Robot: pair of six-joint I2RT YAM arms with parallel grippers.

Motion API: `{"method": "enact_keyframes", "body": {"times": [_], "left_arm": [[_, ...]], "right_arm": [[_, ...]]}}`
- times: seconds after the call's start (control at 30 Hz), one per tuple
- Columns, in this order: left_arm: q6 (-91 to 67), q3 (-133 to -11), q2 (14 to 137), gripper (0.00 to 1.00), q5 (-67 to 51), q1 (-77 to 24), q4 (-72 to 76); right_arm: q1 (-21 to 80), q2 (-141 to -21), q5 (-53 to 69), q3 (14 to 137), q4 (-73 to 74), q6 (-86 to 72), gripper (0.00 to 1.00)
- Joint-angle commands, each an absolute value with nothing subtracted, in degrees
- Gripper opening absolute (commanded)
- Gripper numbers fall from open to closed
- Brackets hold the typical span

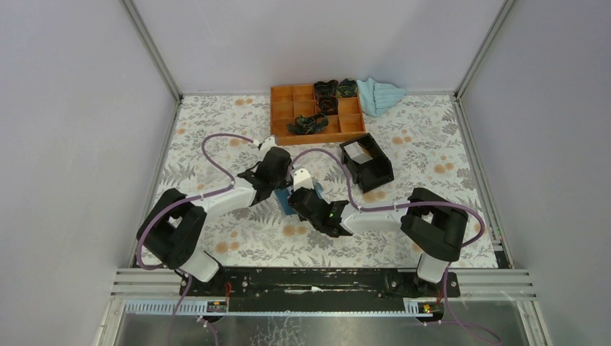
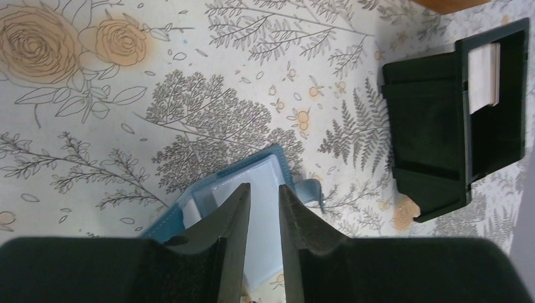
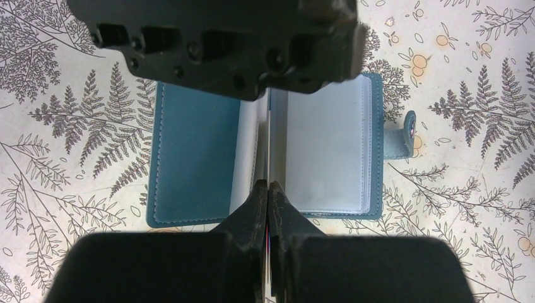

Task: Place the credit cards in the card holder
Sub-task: Insert the credit card into the card holder.

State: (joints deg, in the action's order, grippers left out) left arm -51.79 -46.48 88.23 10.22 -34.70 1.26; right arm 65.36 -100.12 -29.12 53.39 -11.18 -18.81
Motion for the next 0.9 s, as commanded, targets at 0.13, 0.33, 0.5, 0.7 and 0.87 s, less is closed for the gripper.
{"method": "enact_keyframes", "body": {"times": [0.13, 0.33, 0.5, 0.7, 0.87], "left_arm": [[-48.6, -44.8, 85.9, 0.30, 9.6, -34.6, -4.6], [-49.1, -41.5, 82.7, 0.30, 10.5, -34.5, -5.7], [-50.5, -38.7, 79.3, 0.30, 11.0, -34.5, -5.9], [-52.4, -35.5, 75.2, 0.30, 10.7, -34.6, -5.7], [-54.0, -32.8, 72.5, 0.30, 10.5, -35.4, -5.4]], "right_arm": [[66.1, -99.5, -31.5, 54.4, -12.2, -17.6, 0.00], [66.2, -99.4, -31.5, 54.0, -12.3, -17.7, 0.00], [66.3, -99.2, -31.4, 53.5, -12.2, -18.3, 0.00], [66.3, -99.1, -31.4, 53.3, -12.1, -18.7, 0.00], [66.3, -99.7, -30.8, 53.5, -12.1, -19.3, 0.00]]}}
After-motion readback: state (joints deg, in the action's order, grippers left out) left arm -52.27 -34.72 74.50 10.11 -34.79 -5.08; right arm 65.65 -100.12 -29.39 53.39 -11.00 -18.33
